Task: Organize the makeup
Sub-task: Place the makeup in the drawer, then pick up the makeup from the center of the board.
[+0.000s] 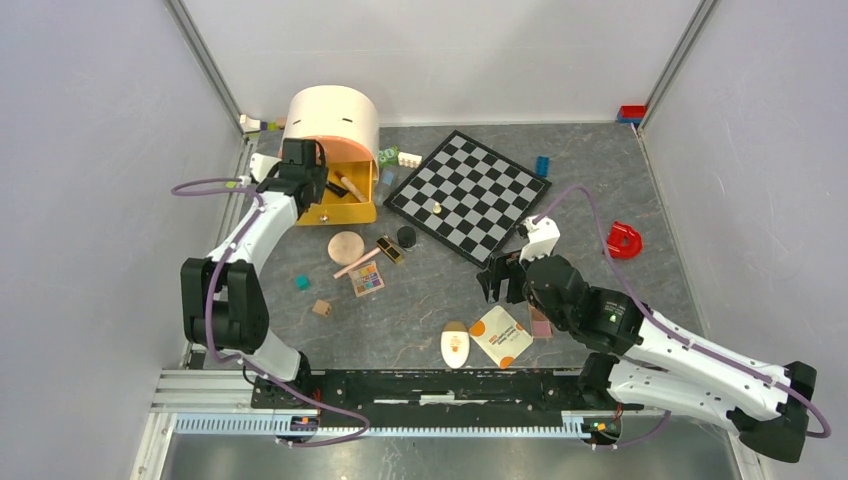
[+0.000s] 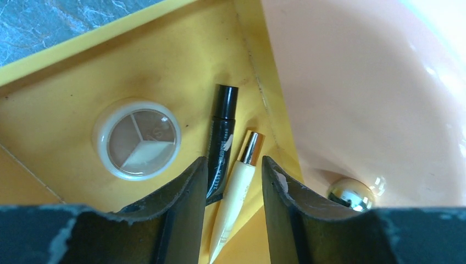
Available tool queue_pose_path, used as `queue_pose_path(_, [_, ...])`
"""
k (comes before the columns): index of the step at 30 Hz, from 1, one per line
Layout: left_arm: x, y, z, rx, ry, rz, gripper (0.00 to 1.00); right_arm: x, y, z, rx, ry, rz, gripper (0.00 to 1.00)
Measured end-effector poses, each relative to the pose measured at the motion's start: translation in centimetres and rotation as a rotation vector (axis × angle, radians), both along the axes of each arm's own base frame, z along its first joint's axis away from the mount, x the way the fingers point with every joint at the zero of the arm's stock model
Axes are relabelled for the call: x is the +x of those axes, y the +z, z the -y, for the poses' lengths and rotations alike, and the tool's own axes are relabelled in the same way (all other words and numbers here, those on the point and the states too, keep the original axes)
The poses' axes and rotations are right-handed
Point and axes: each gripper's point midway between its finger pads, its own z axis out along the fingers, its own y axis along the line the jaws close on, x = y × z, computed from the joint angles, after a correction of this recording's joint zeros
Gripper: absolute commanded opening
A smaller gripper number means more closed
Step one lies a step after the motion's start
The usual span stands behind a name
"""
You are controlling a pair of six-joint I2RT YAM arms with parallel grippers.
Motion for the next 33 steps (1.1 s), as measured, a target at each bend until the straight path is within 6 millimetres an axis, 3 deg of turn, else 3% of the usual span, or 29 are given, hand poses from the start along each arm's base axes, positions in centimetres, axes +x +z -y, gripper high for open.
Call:
queue_pose_path(3, [0.1, 1.0, 0.2, 0.009, -0.023, 0.017, 0.52, 0.1, 0.0, 0.4, -0.011, -0.012, 0.004, 0.83])
queue_pose_path(6, [-0.2, 3.3, 0.4, 0.033, -0.070, 0.059, 0.53, 0.2, -0.4, 1.0, -0.047, -0.031, 0.001, 0.83])
queue_pose_path(12, [-2.1, 11.1, 0.8, 0.104, -0.185, 0.226, 0.56, 1.0, -1.0, 2.9, -0.182, -0.120, -0.031, 0.89])
queue_pose_path(15, [-4.0, 14.7, 1.6, 0.135, -0.271, 0.318, 0.58, 1.9, -2.8, 4.3, -0.272, -0.174, -0.092, 0.90])
queue_pose_path(17, [-5.6, 15.9, 2.2, 0.148, -0.331, 0.363, 0.59, 2.8, -4.4, 5.6, -0.310, -0.209, -0.148, 0.90])
queue_pose_path(20, [-8.3, 15.5, 3.1, 0.165, -0.418, 0.380, 0.62, 3.6, -7.0, 7.7, -0.344, -0.244, -0.227, 0.91])
queue_pose_path(22, [-10.2, 14.1, 3.8, 0.166, -0.487, 0.367, 0.63, 3.6, -8.8, 8.9, -0.372, -0.251, -0.284, 0.91])
queue_pose_path(28, [-14.8, 10.5, 5.7, 0.150, -0.658, 0.306, 0.64, 3.6, -13.2, 10.3, -0.403, -0.239, -0.411, 0.91])
queue_pose_path(33, [-18.3, 7.9, 6.6, 0.128, -0.746, 0.274, 0.64, 3.3, -15.7, 11.2, -0.411, -0.257, -0.481, 0.89])
